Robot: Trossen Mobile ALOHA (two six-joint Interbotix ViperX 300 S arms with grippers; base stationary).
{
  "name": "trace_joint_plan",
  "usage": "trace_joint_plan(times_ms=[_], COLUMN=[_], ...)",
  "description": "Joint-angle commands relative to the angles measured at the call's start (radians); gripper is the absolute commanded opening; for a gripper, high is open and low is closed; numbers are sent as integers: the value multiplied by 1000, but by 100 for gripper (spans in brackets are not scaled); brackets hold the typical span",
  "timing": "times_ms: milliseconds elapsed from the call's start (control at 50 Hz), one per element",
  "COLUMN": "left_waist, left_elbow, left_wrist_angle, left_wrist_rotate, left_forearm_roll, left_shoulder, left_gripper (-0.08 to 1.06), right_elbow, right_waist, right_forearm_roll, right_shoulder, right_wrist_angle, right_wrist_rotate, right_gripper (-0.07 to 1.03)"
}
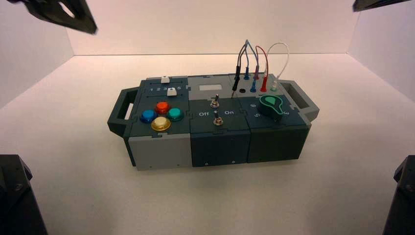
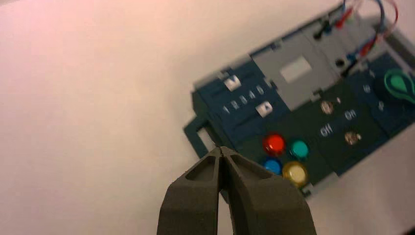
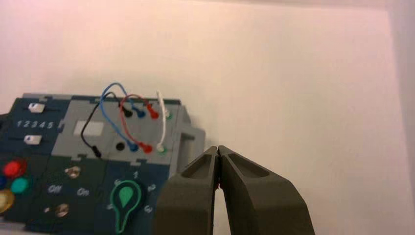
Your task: Move the bottom slider to position 3.
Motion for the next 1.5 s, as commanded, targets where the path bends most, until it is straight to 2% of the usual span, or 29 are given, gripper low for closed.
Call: trace_joint_plan(times_ms=[20,220,420,700,780,920,940,1080,1120,1200,1420,1500], left_waist=[-17,-20,-20,-14,-3,5,5,3,5,5,5,5], left_elbow=[-44,-63,-69,-72,-77,-77,-77,-77,-75,-74,-72,-74], left_wrist_angle=[2,12,12,12,11,11,11,9,9,9,9,9], left_wrist_rotate=[2,6,8,8,8,9,9,9,9,9,9,8], left_forearm_roll=[-3,-3,3,15,15,15,15,15,15,15,15,15], left_shoulder=[46,92,91,95,98,100,101,103,103,104,104,109], left_gripper=[-3,-3,-3,-3,-3,-3,-3,-3,-3,-3,-3,-3], right_elbow=[-58,-117,-204,-304,-345,-397,-423,-463,-488,-511,-574,-594], right_waist=[37,183,321,383,423,453,468,477,479,480,492,500], right_forearm_roll=[29,83,110,195,218,245,262,307,344,379,434,442], right_shoulder=[52,156,288,471,549,644,692,770,819,862,957,982], right_wrist_angle=[32,61,78,89,91,92,92,94,97,97,100,100], right_wrist_rotate=[-6,-5,-3,-6,-6,-6,-6,-12,-17,-25,-41,-41], right_gripper=[-2,-2,-2,-2,-2,-2,-2,-2,-2,-2,-2,-2])
